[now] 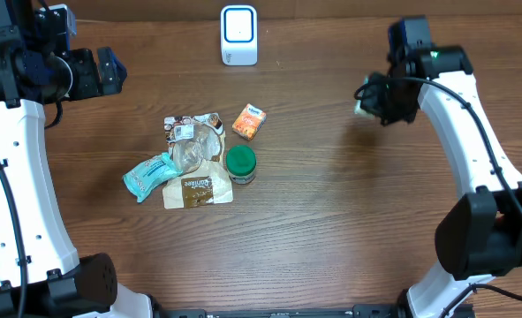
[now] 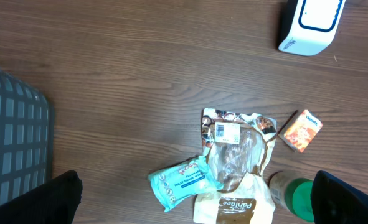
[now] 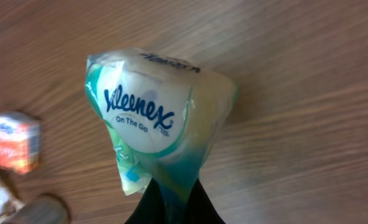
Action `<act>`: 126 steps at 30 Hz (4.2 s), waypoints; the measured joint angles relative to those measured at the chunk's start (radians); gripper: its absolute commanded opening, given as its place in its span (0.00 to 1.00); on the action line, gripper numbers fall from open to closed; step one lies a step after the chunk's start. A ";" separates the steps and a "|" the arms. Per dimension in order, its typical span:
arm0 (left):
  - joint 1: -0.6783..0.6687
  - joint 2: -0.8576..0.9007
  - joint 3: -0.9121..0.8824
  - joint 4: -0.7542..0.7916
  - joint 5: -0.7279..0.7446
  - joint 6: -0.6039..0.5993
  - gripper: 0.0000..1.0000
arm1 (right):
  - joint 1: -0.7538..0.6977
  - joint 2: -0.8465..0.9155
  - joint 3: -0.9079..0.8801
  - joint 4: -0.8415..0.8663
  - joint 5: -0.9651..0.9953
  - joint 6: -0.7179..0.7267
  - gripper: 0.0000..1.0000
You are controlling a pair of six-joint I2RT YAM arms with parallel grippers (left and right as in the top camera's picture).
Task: Scan the item barcode
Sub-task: 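Carry the Kleenex pack right and set it on the table, then move the right gripper to the green-lidded jar and grasp it, then lift the jar and carry it toward the scanner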
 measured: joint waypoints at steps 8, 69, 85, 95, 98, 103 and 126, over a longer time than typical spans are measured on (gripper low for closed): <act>0.000 0.000 0.000 0.000 0.000 0.000 1.00 | -0.114 0.008 -0.299 0.231 -0.076 -0.001 0.06; 0.000 0.000 0.000 0.000 0.000 0.000 1.00 | 0.634 0.285 0.089 0.163 -0.037 -0.316 0.59; 0.000 0.000 0.000 -0.001 0.000 0.000 1.00 | 0.471 0.245 0.311 -0.037 -0.488 -0.425 0.53; 0.000 0.000 0.000 0.000 0.000 0.000 1.00 | 0.143 0.078 0.336 -0.039 -1.003 -0.586 0.53; 0.000 0.000 0.000 0.000 0.000 0.000 1.00 | 0.101 0.063 0.338 -0.037 -1.091 -0.607 0.53; 0.000 0.000 0.000 0.000 0.000 0.000 1.00 | 0.061 0.059 0.338 -0.030 -1.215 -0.636 0.53; 0.000 0.000 0.000 0.000 0.000 0.000 1.00 | 0.077 -0.087 0.338 0.005 -1.163 -0.642 0.49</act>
